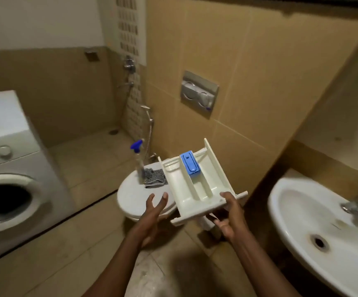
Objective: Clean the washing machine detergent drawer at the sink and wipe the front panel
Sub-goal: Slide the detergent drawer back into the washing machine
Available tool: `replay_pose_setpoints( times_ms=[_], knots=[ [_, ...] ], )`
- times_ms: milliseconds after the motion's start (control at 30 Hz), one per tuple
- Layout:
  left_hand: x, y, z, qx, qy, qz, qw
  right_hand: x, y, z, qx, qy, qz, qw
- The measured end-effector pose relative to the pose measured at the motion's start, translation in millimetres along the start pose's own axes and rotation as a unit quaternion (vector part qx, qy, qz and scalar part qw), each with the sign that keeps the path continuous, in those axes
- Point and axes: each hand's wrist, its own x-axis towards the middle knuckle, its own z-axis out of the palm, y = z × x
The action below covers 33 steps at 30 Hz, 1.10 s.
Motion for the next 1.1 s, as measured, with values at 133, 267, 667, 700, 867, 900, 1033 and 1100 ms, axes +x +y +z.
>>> replay_pose_setpoints(
  times_ms=[133,267,667,700,867,900,1033,1100],
  knots=[
    [-34,5,-74,-0.108,0.076,0.033,0.991,-13,50,74,-0.004,-0.053,0.061,0.997],
    [-62,16,-135,-0.199,0.131,0.079,0.968,-25,102,149,-0.025,-0.122,0.116,0.985],
    [-94,62,-252,-0.339,0.294,0.186,0.874,-38,217,320,-0.085,-0.229,0.257,0.935],
    [-93,67,-258,-0.337,0.306,0.187,0.870,-40,225,333,-0.090,-0.236,0.265,0.931],
    [-93,92,-284,-0.360,0.371,0.213,0.829,-57,269,381,-0.124,-0.286,0.300,0.901],
    [-94,96,-291,-0.368,0.384,0.221,0.817,-60,276,387,-0.123,-0.293,0.310,0.896],
    [-100,109,-317,-0.389,0.430,0.252,0.775,-66,299,405,-0.187,-0.311,0.313,0.878],
    [-104,110,-335,-0.406,0.444,0.261,0.755,-65,313,411,-0.270,-0.320,0.281,0.863]
  ],
)
